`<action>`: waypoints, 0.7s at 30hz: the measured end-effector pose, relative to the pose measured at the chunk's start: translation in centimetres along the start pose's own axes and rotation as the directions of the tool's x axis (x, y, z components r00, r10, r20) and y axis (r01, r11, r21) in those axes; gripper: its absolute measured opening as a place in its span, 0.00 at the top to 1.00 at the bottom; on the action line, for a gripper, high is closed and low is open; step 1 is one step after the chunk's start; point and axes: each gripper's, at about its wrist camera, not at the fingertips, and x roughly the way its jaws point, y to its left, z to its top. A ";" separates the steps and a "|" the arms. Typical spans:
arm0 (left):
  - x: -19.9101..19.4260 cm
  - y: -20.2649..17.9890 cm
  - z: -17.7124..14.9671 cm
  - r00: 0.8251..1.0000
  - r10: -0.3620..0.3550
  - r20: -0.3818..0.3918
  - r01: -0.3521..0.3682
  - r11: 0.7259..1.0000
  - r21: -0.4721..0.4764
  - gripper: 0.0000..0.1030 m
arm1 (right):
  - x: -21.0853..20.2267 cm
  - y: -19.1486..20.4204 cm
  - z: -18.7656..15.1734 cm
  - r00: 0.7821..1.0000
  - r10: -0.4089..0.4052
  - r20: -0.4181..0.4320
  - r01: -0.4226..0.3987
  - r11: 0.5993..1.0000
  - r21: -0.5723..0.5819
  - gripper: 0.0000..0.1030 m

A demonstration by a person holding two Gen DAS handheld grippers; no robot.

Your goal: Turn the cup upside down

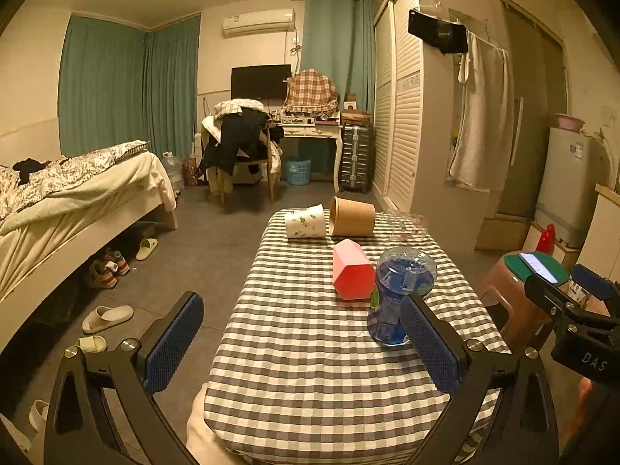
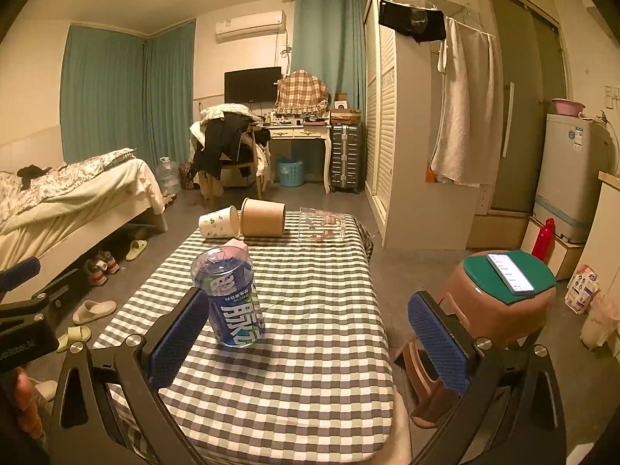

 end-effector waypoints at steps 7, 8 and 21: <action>0.0 0.0 -0.1 1.000 0.002 -0.001 -0.002 1.000 0.002 0.00 | 0.2 0.0 -0.2 1.000 0.003 -0.007 -0.003 1.000 0.000 0.00; 0.0 0.0 -0.1 1.000 0.003 -0.001 -0.003 1.000 0.002 0.00 | 0.2 0.0 -0.2 1.000 0.003 -0.007 -0.003 1.000 0.000 0.00; 0.0 0.1 -0.1 1.000 0.004 -0.002 -0.004 1.000 0.003 0.00 | 0.5 0.2 -0.5 1.000 0.004 -0.015 -0.004 1.000 0.001 0.00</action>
